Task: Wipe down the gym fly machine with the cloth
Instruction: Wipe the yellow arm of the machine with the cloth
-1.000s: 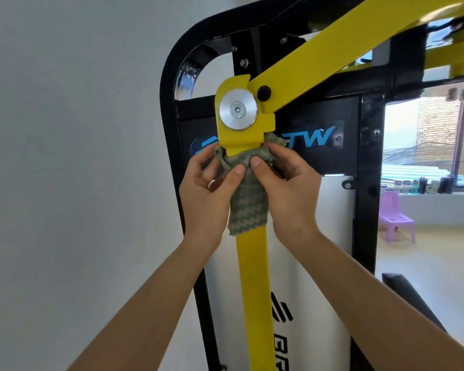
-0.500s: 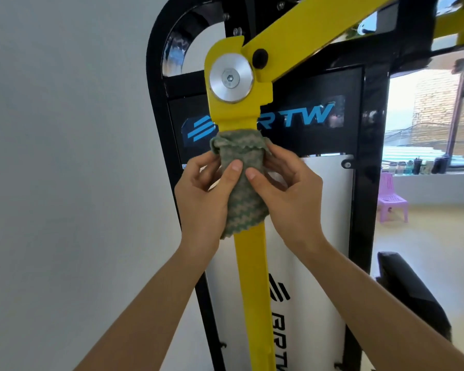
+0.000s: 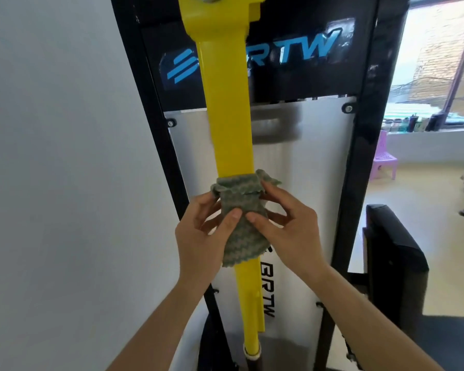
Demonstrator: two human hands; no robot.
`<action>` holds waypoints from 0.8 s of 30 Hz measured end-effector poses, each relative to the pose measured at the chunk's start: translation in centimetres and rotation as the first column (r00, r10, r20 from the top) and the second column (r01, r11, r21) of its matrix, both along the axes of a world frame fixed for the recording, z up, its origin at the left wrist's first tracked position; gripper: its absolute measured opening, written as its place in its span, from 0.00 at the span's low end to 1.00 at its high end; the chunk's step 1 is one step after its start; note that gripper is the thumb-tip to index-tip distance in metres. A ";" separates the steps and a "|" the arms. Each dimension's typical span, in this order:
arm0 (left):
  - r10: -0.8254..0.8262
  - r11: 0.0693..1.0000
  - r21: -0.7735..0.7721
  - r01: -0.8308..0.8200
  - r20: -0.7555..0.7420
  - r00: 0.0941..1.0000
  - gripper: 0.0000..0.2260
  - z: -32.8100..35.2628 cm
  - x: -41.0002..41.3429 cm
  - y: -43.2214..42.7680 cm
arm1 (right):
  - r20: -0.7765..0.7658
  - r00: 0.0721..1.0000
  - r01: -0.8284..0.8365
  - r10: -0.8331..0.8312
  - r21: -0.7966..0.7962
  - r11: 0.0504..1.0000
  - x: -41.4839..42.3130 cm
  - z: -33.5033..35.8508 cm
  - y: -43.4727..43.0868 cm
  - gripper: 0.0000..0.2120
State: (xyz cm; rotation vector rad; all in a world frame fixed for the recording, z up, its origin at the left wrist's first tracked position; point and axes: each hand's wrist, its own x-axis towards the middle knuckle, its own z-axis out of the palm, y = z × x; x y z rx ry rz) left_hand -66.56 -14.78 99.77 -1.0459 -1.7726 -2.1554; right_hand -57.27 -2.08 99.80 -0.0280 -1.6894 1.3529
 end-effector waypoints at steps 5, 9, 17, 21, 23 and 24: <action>0.025 0.997 -0.080 -0.020 0.065 0.998 0.17 -4.7 0.8 -0.5 | 0.086 0.996 0.011 -0.007 -0.040 0.999 0.5 -5.3 -0.6 0.27; 0.084 0.983 -0.175 -0.059 0.134 0.987 0.16 -8.6 1.6 -0.9 | 0.183 0.983 0.035 -0.018 -0.091 0.995 0.9 -9.5 -1.1 0.26; 0.132 0.951 -0.305 -0.057 0.233 0.963 0.13 -14.0 2.7 -1.6 | 0.371 0.928 0.055 0.020 -0.190 0.980 1.7 -14.4 -1.5 0.22; 0.135 0.922 -0.384 -0.048 0.202 0.970 0.10 -15.2 4.1 -2.5 | 0.428 0.903 0.106 -0.027 -0.163 0.981 2.5 -16.3 -1.6 0.12; 0.150 0.909 -0.413 -0.059 0.191 0.970 0.08 -15.7 4.9 -3.3 | 0.453 0.892 0.112 -0.007 -0.204 0.972 3.2 -17.4 -1.3 0.06; 0.156 0.905 -0.421 -0.064 0.188 0.970 0.07 -15.9 5.4 -3.8 | 0.456 0.889 0.094 0.046 -0.280 0.955 3.8 -17.9 -1.0 0.04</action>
